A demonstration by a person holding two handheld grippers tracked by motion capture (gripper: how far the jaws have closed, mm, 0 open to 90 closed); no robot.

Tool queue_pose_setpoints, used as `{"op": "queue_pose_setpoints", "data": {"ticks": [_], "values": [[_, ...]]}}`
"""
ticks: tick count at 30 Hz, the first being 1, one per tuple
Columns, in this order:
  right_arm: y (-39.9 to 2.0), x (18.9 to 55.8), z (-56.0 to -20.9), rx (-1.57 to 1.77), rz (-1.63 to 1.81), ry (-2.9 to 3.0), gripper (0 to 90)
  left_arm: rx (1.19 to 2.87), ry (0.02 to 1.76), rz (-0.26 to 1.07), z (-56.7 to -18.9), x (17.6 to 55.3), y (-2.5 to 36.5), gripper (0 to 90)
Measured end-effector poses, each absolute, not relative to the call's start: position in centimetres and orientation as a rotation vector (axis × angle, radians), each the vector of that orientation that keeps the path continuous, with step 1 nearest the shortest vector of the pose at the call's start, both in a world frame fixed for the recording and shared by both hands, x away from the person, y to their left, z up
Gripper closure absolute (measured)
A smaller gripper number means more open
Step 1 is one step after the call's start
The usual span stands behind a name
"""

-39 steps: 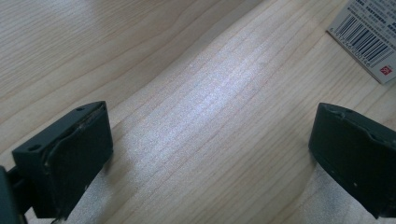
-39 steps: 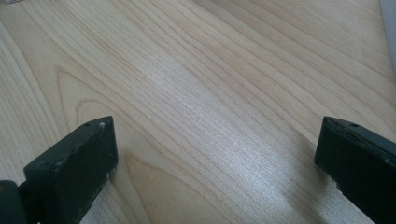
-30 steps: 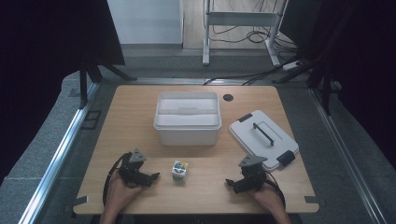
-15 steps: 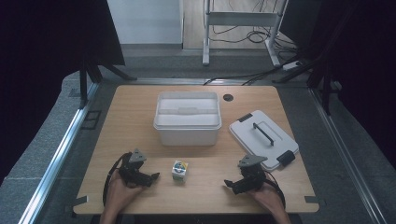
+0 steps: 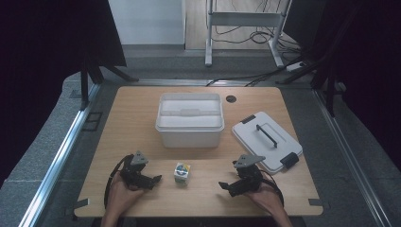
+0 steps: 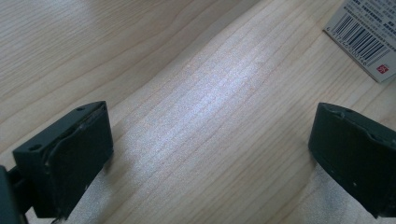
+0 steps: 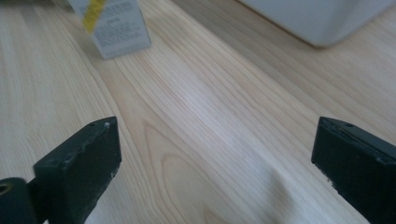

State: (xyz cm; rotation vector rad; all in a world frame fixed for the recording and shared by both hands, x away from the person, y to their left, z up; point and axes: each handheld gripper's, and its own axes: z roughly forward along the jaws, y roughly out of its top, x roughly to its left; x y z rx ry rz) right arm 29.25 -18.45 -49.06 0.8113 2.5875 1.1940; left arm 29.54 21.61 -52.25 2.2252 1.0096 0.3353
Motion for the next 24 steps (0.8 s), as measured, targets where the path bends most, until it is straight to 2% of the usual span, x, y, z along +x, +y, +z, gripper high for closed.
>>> {"op": "queue_pose_setpoints", "data": {"ticks": [24], "values": [[-11.7,29.9,-48.7,0.621,1.190,2.666,0.9,2.225,1.010,0.336,-52.3,29.5,21.6,0.0]]}}
